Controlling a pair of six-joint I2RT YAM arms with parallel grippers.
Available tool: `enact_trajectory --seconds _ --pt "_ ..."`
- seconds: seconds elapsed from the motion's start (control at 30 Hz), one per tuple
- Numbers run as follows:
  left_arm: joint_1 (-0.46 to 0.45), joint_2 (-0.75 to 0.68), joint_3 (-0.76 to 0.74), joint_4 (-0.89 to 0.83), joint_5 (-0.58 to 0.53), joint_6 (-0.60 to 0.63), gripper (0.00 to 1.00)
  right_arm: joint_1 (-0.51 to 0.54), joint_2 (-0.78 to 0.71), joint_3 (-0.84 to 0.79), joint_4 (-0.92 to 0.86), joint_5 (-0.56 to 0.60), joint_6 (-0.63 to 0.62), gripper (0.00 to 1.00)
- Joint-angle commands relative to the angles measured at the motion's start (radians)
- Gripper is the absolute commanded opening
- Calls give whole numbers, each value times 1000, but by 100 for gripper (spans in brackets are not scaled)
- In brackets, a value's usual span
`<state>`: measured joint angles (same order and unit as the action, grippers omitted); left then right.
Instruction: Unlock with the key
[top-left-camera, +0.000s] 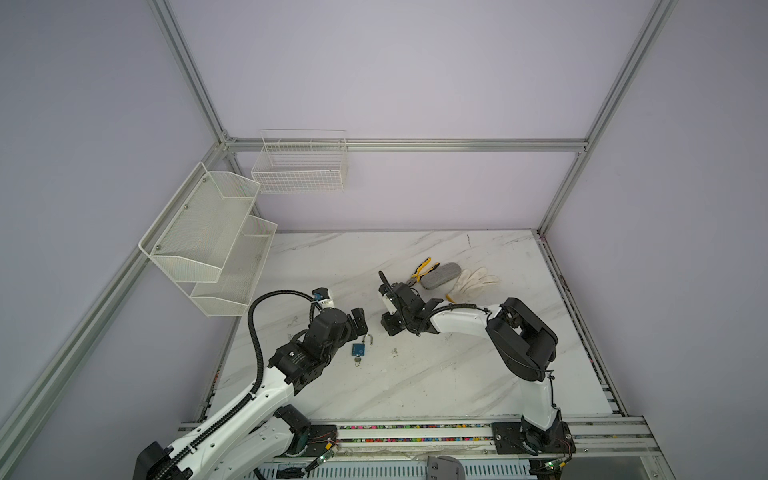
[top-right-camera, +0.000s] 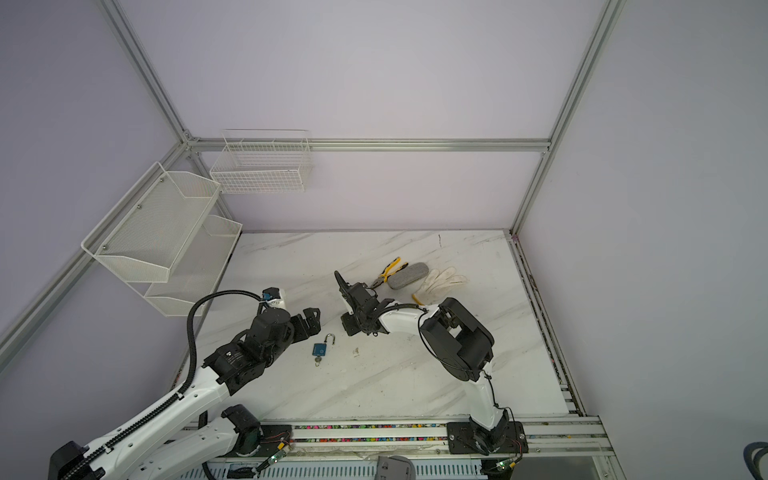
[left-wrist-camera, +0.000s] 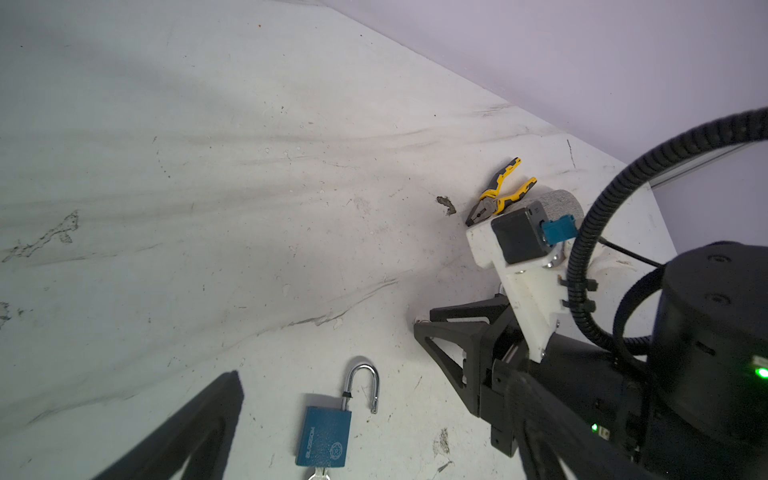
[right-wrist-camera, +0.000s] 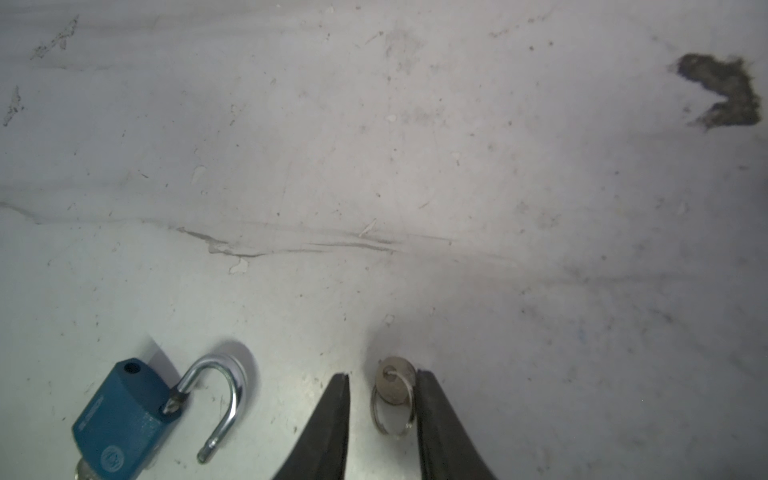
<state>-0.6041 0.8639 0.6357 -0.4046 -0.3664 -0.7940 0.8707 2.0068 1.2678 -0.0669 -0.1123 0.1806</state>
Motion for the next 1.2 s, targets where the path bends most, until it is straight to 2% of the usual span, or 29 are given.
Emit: enact_trajectory --seconds 0.0,0.4,0.6,0.93,1.17 --pt "8 -9 -46 38 2 -10 100 9 18 21 -4 2 10 30" --pt "16 -9 -62 58 14 -19 100 24 41 28 -12 21 26 30" --pt "21 -9 -68 62 20 -22 100 33 51 34 -17 38 28 26" --pt "24 -11 -73 74 29 -30 100 34 38 53 -24 61 39 11" --pt "28 -21 -73 85 42 -45 100 34 -28 46 -16 46 45 5"
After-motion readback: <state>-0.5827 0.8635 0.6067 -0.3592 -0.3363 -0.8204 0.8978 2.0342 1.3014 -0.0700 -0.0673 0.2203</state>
